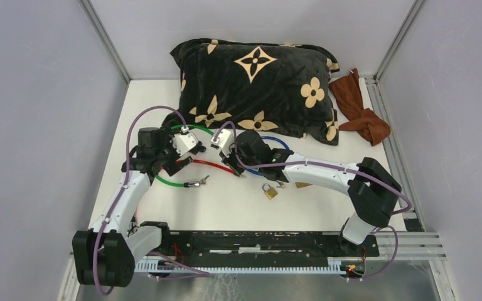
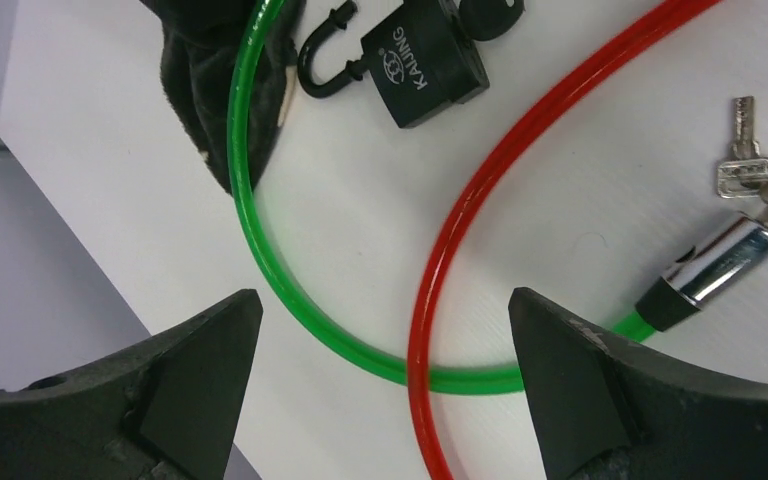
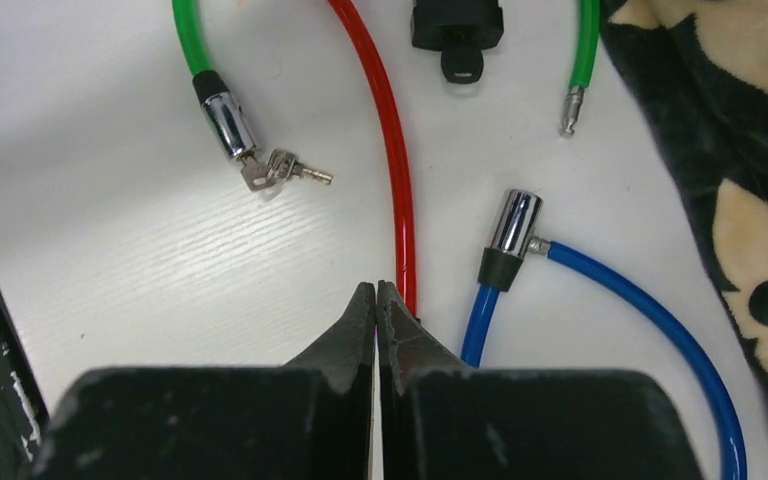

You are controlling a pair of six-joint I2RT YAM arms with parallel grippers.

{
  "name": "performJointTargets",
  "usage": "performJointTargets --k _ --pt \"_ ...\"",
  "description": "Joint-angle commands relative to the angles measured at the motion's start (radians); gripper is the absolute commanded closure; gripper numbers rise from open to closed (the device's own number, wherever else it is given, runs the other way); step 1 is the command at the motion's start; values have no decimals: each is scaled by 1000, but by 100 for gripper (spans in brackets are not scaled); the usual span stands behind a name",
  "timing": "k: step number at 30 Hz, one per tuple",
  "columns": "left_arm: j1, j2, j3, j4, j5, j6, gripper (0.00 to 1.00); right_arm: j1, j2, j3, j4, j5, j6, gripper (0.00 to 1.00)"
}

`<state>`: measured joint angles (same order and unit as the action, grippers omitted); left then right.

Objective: Lock with the key
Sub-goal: Move the lock to the center of the board.

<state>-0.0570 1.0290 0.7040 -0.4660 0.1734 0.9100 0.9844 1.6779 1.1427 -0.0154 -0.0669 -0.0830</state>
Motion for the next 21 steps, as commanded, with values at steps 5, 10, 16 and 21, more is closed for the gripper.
performJointTargets --k 5,10,16,21 --pt "11 89 -138 143 162 322 0 0 -89 -106 52 -5 26 100" --pt "24 111 -149 262 98 196 0 -6 -18 -23 -47 2 -10 84" --pt "112 176 -48 76 80 164 3 -10 148 129 -147 26 -18 65" --pt "167 340 117 -249 31 170 13 -12 154 106 -125 29 -15 57"
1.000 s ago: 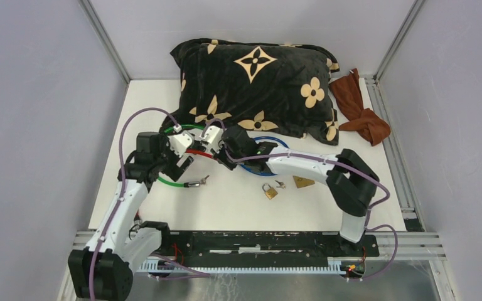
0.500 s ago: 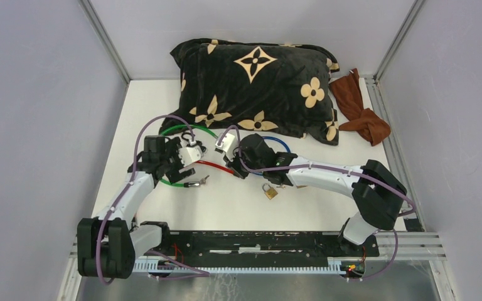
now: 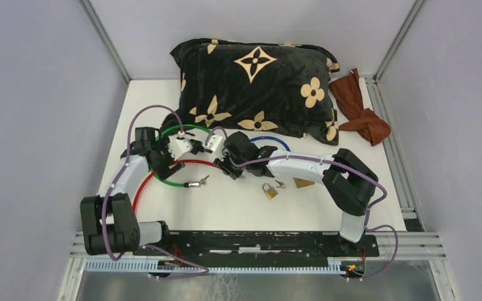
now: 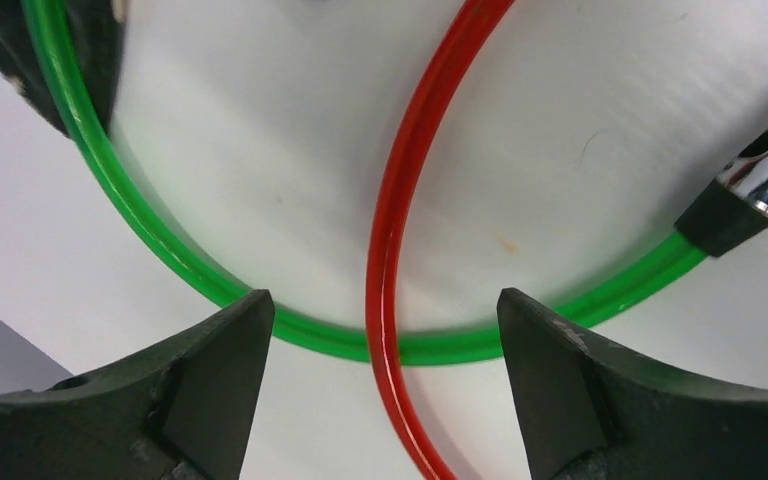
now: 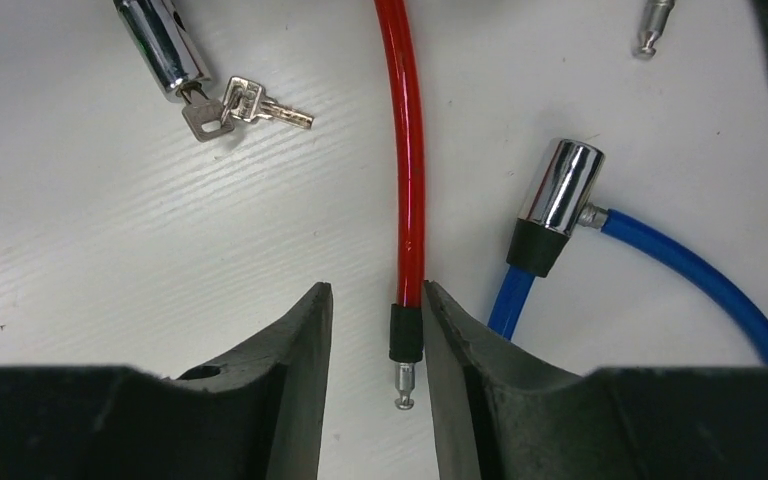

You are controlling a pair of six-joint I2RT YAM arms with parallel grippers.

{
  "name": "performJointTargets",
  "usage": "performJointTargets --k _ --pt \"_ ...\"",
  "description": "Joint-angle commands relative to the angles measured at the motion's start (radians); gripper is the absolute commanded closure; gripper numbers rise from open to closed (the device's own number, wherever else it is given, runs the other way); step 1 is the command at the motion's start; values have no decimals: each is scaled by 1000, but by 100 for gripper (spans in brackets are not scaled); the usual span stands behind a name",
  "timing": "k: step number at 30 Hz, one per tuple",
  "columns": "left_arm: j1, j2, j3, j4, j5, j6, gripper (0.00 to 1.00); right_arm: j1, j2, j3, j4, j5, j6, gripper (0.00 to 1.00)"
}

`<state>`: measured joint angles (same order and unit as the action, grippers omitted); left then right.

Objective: Lock with the key
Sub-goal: Pick up the lock from the center of the board.

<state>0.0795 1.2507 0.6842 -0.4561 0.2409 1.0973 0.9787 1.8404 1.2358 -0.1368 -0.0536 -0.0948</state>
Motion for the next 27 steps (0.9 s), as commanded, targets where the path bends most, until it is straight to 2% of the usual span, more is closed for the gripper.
performJointTargets --k 1,2,3,5,10,14,16,17,19,20,22,27 --pt "37 184 186 -314 -36 -43 19 -8 -12 3 1 14 -5 56" --pt "42 247 232 -364 -28 -70 24 -9 -15 -4 5 15 -7 56" --pt "46 309 278 -409 -17 -95 25 -10 -19 -10 6 15 -9 56" --pt "48 394 333 -439 -11 -141 21 -11 -25 -20 5 14 -13 56" --pt "48 428 339 -298 -70 -166 18 -12 -52 -61 20 14 -16 56" --pt "48 432 322 -235 -113 -125 23 -12 -62 -71 28 6 -17 55" --pt "49 428 308 -235 -109 -102 37 -12 -61 -64 23 6 -20 55" --pt "47 421 300 -238 -99 -93 49 -14 -61 -61 23 7 -22 55" --pt "48 396 286 -248 -81 -77 85 -18 -63 -58 23 5 -23 55" --pt "48 378 284 -252 -73 -74 97 -21 -63 -57 22 1 -22 55" --pt "47 328 289 -257 -64 -66 98 -31 -65 -52 26 -26 -22 53" --pt "48 137 309 -265 -43 -46 98 -68 -96 -40 66 -134 -19 31"
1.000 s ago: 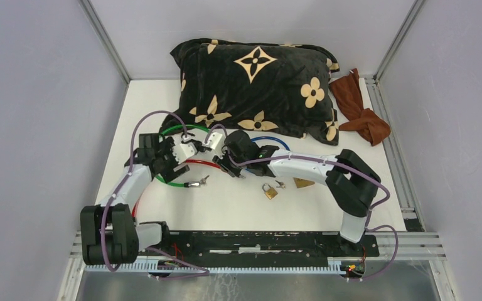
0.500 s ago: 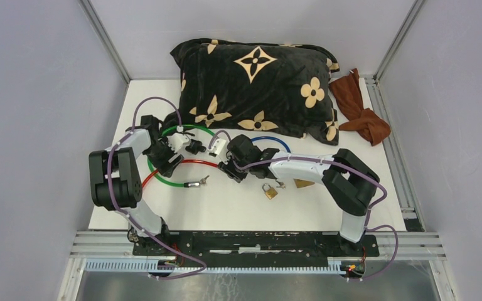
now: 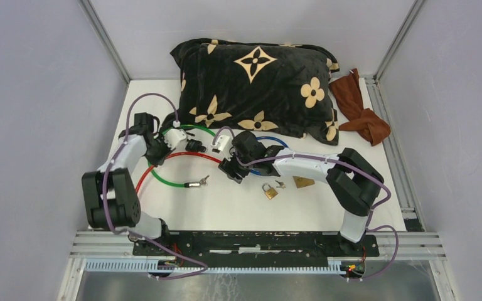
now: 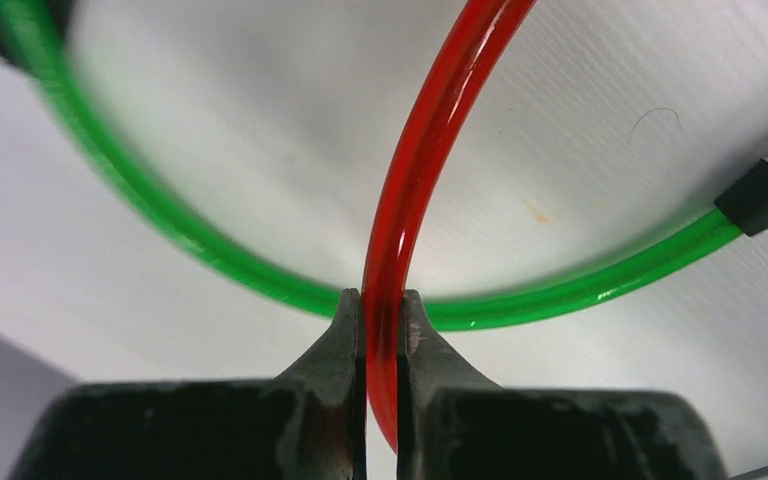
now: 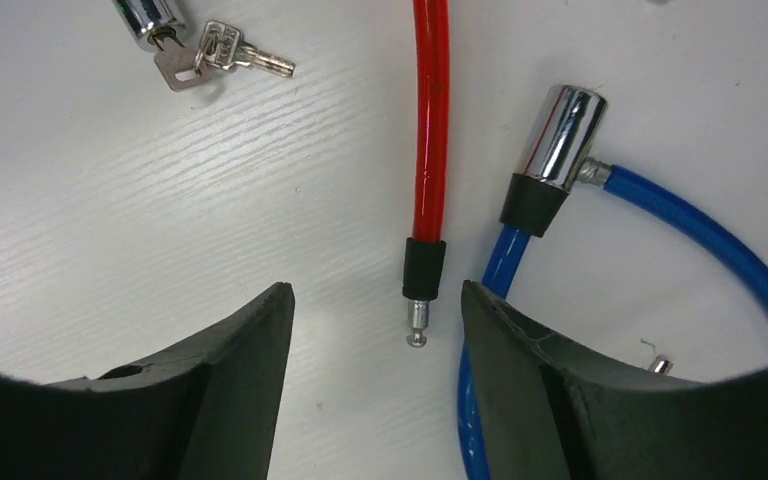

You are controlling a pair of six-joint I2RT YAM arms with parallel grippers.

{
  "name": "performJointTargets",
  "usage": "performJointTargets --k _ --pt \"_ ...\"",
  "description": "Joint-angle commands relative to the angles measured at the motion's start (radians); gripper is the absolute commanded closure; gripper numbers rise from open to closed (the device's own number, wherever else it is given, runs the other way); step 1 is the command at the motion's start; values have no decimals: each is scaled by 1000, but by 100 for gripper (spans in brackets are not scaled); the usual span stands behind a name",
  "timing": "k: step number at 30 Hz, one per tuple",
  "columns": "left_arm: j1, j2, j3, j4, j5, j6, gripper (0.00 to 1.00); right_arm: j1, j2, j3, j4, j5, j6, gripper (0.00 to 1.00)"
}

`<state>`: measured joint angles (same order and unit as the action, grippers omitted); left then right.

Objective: Lock with the key
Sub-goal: Pick up the lock from the center of the board.

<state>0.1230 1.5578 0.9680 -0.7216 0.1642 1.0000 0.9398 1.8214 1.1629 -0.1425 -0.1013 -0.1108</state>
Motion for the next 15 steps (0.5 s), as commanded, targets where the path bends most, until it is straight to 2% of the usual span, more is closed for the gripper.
performJointTargets --k 1,4,6,9,15 --pt "4 -214 28 -10 41 67 98 -35 -83 37 80 -107 -3 27" --pt "4 -343 29 -67 80 155 98 -50 -87 78 70 -156 -17 6" --pt "3 -431 10 -91 113 212 98 -50 -83 107 56 -182 -26 2" --pt "1 -549 -22 -96 165 262 98 -50 -85 116 67 -248 -19 2" --pt "-15 -645 -19 -96 212 238 98 -50 -83 83 100 -221 16 18"
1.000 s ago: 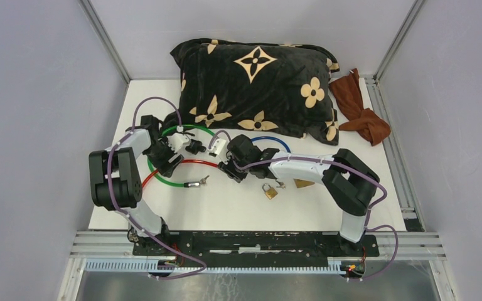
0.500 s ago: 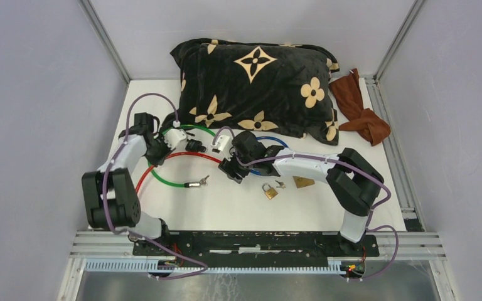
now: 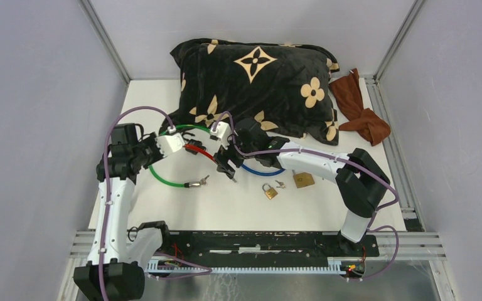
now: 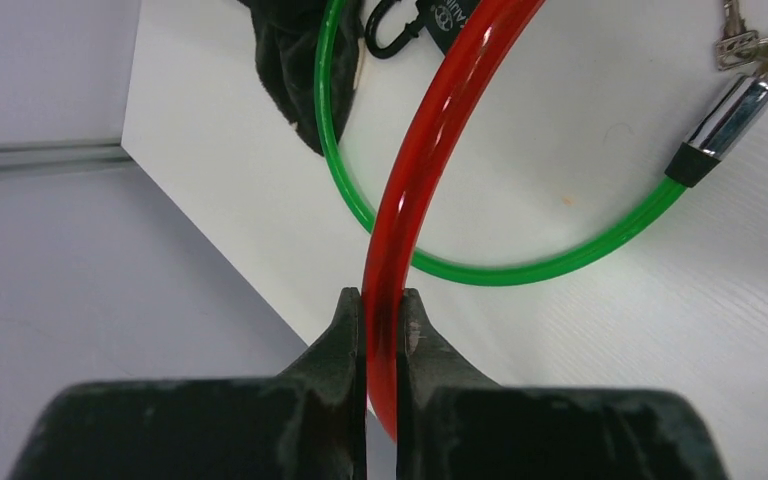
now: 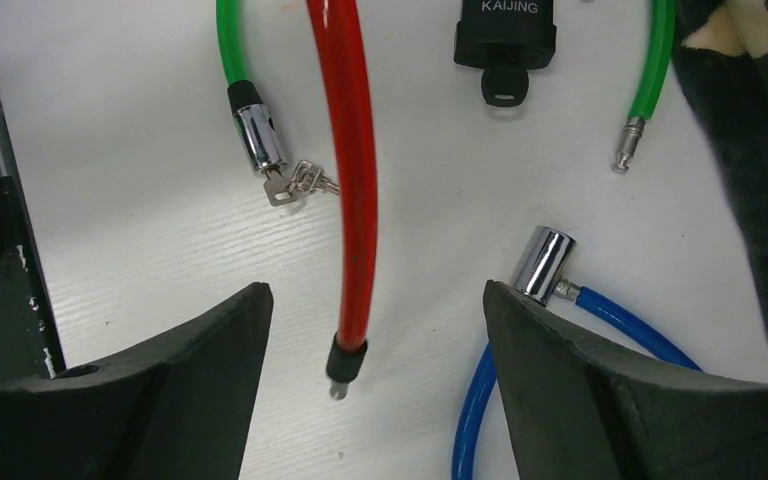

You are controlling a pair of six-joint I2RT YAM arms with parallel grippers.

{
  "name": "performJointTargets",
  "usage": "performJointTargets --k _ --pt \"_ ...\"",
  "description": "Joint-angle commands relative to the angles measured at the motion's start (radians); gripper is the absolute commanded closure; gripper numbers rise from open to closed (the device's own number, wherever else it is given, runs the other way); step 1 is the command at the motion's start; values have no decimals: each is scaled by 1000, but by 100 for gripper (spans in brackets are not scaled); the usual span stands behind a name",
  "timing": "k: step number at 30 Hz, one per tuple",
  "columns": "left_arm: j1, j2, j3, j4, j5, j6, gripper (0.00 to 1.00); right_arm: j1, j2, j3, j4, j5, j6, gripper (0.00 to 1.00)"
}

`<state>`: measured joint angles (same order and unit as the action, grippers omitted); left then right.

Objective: Lock with the key
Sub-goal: Pick up the lock from the center of the board.

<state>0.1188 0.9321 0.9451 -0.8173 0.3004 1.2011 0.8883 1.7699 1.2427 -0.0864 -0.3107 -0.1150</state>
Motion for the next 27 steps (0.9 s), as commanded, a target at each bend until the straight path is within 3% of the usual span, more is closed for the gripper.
performJointTargets --k 1,4,10,17,20,24,27 --pt "-13 -22 10 0 82 24 98 2 -27 0 48 -10 26 19" --pt "-22 -29 18 0 109 3 98 1 -16 -15 102 -19 66 22" --pt "-24 -32 20 0 137 -40 98 1 16 -41 139 12 107 42" --pt "-25 -36 23 0 159 -69 98 0 34 -105 150 46 113 44" --pt "-25 -36 24 0 158 -69 98 -6 35 -134 177 59 145 60" --pt "-26 -34 24 7 156 -93 98 -14 7 -172 211 76 174 99" --pt "-26 -27 31 11 181 -170 98 -24 -43 -204 243 75 203 100"
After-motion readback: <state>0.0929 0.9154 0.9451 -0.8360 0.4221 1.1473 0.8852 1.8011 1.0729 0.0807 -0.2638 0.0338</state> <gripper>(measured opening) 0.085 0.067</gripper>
